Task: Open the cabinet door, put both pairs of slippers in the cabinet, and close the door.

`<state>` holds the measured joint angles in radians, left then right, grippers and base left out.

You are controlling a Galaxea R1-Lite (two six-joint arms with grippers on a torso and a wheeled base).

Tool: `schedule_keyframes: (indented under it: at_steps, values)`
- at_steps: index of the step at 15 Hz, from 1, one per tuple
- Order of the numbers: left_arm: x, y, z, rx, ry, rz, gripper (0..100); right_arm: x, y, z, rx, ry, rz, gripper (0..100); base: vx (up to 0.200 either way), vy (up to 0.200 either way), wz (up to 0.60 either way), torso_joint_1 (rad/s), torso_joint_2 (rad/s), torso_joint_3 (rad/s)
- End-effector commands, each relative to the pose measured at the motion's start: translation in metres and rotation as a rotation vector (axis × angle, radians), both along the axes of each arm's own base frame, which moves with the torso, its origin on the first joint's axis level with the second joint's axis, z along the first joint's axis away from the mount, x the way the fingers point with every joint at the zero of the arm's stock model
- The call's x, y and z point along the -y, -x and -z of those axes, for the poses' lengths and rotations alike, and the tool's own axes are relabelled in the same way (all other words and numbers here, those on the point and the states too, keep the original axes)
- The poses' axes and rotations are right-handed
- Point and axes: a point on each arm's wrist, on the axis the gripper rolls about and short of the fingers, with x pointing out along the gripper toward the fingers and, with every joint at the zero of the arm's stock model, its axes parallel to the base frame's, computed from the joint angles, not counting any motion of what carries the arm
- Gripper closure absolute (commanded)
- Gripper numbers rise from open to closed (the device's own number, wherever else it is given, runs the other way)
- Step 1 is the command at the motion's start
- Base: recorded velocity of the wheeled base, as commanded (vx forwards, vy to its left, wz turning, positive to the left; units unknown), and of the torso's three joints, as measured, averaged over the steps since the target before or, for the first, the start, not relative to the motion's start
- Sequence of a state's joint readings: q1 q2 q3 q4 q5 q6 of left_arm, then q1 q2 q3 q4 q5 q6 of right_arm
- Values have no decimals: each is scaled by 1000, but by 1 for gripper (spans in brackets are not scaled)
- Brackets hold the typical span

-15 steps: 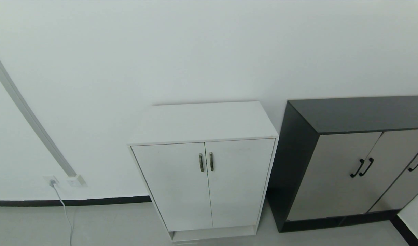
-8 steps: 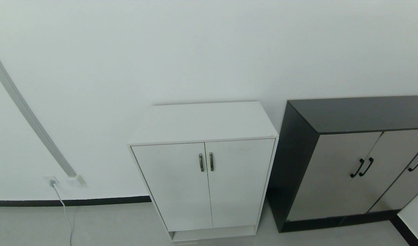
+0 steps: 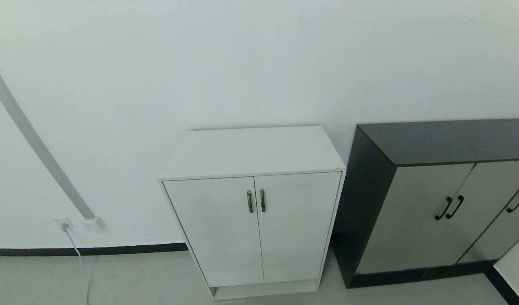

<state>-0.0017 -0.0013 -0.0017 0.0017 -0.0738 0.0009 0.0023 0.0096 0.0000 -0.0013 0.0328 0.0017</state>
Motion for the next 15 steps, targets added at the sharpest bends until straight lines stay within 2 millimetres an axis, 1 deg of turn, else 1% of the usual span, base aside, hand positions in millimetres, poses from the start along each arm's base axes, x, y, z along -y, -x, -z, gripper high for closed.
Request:
schedule_keyframes:
  at_steps: [1, 6, 8, 15]
  values:
    - [0, 0, 0, -1, -1, 0, 100, 0, 1, 0, 8, -1, 4, 100, 0, 0, 0, 0, 0, 0]
    - [0, 0, 0, -1, 2, 0, 100, 1, 1, 0, 10, -10, 63, 100, 0, 0, 0, 0, 0, 0]
    - [0, 0, 0, -1, 2, 0, 100, 3, 1, 0, 16, -76, 124, 100, 0, 0, 0, 0, 0, 0]
    - [0, 0, 0, -1, -1, 0, 100, 3, 1, -1, 19, -84, 132, 100, 0, 0, 0, 0, 0, 0]
